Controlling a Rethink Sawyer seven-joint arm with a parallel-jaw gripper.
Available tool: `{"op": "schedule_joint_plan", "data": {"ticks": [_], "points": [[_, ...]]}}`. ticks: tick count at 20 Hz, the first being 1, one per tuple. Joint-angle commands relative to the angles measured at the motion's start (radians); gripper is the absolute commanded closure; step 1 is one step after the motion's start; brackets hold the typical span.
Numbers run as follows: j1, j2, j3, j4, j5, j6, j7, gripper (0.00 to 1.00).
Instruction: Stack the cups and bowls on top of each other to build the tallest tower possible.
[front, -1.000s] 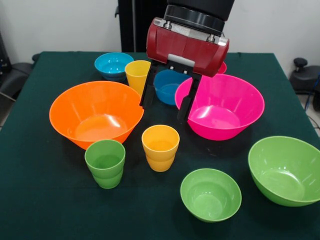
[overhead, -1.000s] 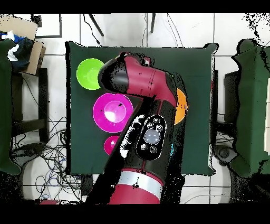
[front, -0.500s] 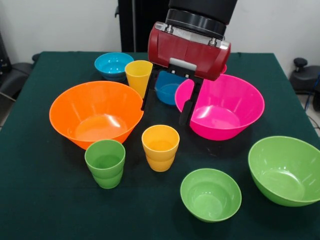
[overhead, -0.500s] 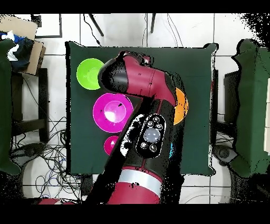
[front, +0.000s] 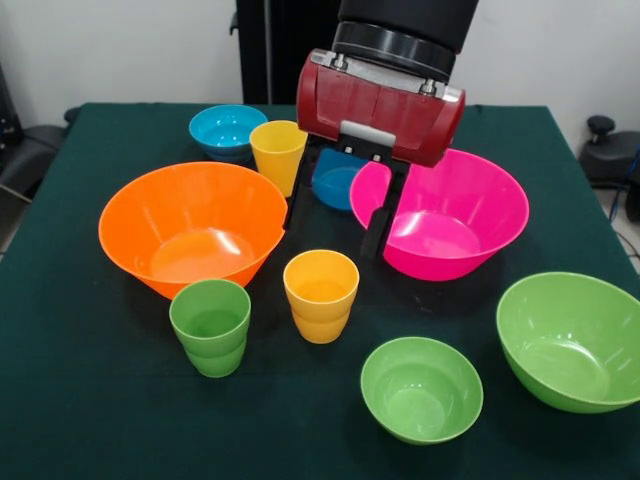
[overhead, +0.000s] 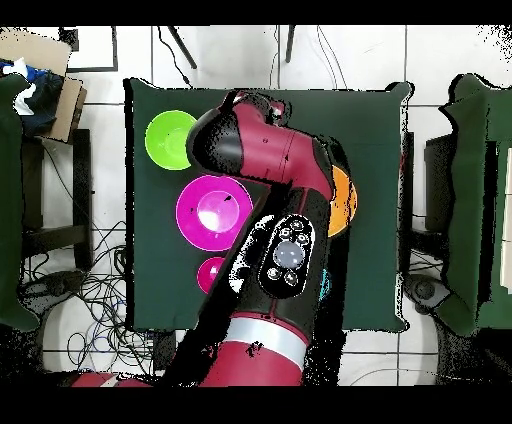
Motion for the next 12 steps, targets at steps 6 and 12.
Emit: {"op": "schedule_joint_plan", "data": {"ticks": [6, 12], "points": [[0.02, 0.097, 0.101, 0.033, 0.027, -0.045, 0.183, 0.0], [0.027, 0.105, 0.098, 0.035, 0.039, -0.053, 0.183, 0.0]]}}
